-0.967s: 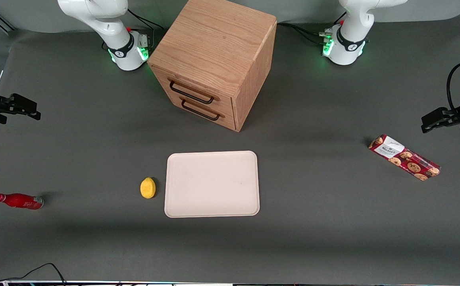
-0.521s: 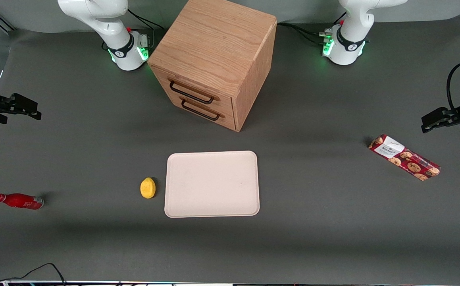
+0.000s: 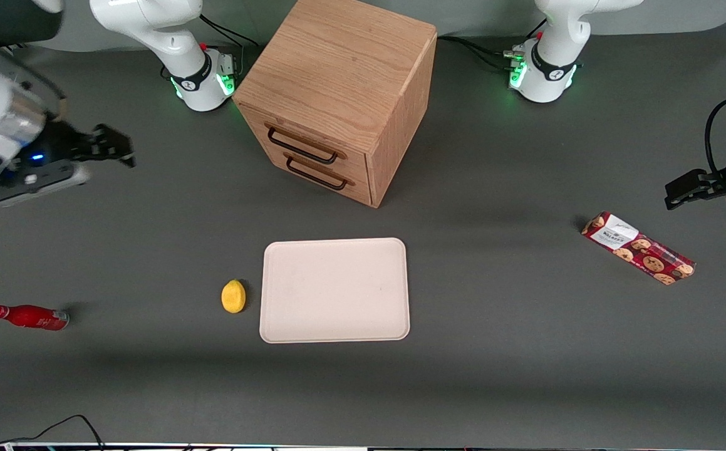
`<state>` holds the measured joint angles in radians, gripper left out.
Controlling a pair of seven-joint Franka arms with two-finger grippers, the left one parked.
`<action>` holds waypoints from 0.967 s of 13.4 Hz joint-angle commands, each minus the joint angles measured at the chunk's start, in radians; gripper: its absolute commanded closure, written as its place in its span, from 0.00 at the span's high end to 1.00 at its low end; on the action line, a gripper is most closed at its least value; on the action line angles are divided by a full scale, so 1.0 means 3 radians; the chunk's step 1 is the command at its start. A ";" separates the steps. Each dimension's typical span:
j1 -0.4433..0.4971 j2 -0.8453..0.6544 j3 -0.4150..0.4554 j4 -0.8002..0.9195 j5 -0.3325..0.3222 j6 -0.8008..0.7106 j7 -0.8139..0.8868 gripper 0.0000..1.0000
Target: Open upper drawer
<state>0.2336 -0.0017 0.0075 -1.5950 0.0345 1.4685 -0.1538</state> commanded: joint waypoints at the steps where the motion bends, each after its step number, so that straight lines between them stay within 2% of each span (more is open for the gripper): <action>1: 0.0447 0.0016 -0.0076 0.0025 0.0048 -0.0058 -0.0019 1.00; 4: 0.0851 0.0107 -0.0076 0.0045 0.0043 -0.0017 -0.0029 1.00; 7: 0.1118 0.0271 -0.0076 0.0162 0.0054 -0.0002 -0.0029 1.00; 11: 0.1093 0.0363 -0.0071 0.0152 0.0345 0.0075 -0.0060 1.00; 13: 0.1062 0.0486 -0.0071 0.0142 0.0559 0.0096 -0.0086 1.00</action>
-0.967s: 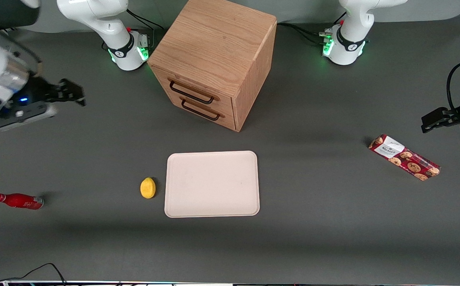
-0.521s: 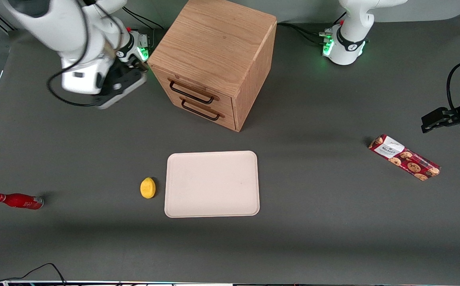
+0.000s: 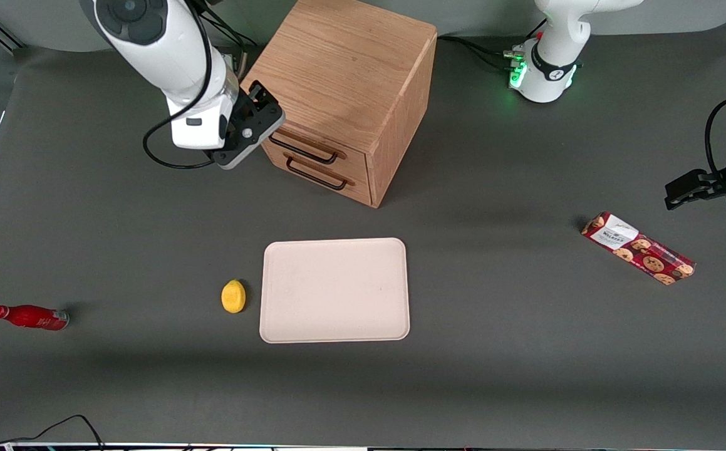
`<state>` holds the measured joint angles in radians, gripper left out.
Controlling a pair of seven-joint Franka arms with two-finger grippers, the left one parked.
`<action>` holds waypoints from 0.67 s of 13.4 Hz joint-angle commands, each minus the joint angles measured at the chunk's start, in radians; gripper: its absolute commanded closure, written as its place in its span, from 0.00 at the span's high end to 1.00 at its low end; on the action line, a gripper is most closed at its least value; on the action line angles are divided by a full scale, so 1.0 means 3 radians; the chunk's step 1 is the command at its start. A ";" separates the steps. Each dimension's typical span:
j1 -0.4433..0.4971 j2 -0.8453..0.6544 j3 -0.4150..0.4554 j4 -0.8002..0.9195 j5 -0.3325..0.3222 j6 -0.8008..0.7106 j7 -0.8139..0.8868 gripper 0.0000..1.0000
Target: Open upper drawer
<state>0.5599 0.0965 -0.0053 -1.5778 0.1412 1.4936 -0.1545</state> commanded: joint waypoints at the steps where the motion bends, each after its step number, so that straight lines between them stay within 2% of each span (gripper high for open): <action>1: -0.0076 0.0230 -0.0028 0.0080 0.0366 0.0012 -0.0083 1.00; 3: -0.0092 0.0292 -0.0033 0.0069 0.0597 0.0012 -0.0119 1.00; 9: -0.0138 0.0363 -0.0028 -0.0058 0.0634 0.0078 -0.0324 1.00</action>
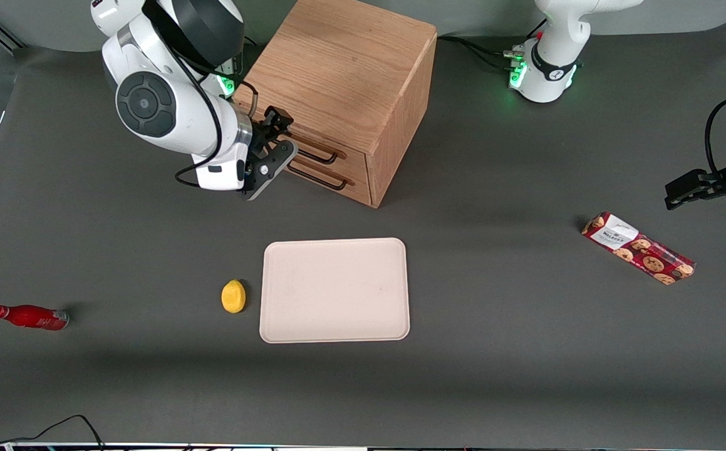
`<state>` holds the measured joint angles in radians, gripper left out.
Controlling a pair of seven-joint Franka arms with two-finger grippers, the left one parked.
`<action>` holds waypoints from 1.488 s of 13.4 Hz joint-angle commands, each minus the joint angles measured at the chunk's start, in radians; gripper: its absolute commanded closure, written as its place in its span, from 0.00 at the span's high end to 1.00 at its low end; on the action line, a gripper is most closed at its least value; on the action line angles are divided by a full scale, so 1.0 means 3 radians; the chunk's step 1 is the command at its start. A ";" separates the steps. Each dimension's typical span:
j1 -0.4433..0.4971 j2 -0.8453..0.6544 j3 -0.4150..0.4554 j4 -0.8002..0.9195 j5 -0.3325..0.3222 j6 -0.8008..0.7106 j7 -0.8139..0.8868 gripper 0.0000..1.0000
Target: Open upper drawer
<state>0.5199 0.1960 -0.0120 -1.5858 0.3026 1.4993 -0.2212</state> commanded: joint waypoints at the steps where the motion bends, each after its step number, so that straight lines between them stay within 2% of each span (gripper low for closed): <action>1: -0.0005 0.0067 0.0004 -0.0047 0.0091 0.0059 -0.0106 1.00; 4: -0.0010 0.0160 0.0020 -0.0113 0.0091 0.0075 -0.0295 1.00; 20: -0.0025 0.0267 0.0260 -0.0558 0.0101 0.0565 -0.0295 1.00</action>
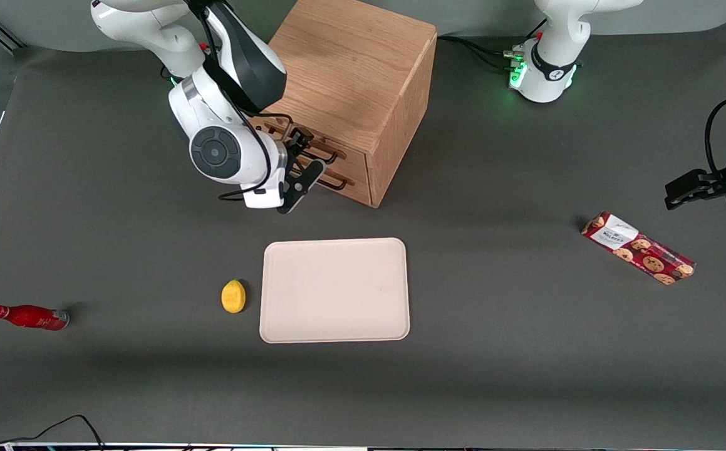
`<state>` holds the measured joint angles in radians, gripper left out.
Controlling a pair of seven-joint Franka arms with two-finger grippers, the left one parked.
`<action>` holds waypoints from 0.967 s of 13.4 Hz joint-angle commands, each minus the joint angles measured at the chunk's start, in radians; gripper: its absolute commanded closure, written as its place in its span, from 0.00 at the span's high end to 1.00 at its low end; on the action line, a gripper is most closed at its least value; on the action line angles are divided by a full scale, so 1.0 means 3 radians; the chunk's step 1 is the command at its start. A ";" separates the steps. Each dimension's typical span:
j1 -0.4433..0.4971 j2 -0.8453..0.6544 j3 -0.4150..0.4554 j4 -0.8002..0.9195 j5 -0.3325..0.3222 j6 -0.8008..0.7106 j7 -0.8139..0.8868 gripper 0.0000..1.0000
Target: Open upper drawer
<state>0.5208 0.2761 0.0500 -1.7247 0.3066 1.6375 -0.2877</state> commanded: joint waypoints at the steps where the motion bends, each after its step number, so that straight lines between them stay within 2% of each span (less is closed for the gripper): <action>1: -0.0033 0.0000 0.0063 -0.0126 0.0087 0.0130 -0.0079 1.00; 13: -0.0084 0.0000 0.0073 -0.0423 0.0087 0.0345 -0.0166 1.00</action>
<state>0.5107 0.2800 0.0613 -1.8312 0.3130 1.7170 -0.3101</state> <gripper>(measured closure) 0.000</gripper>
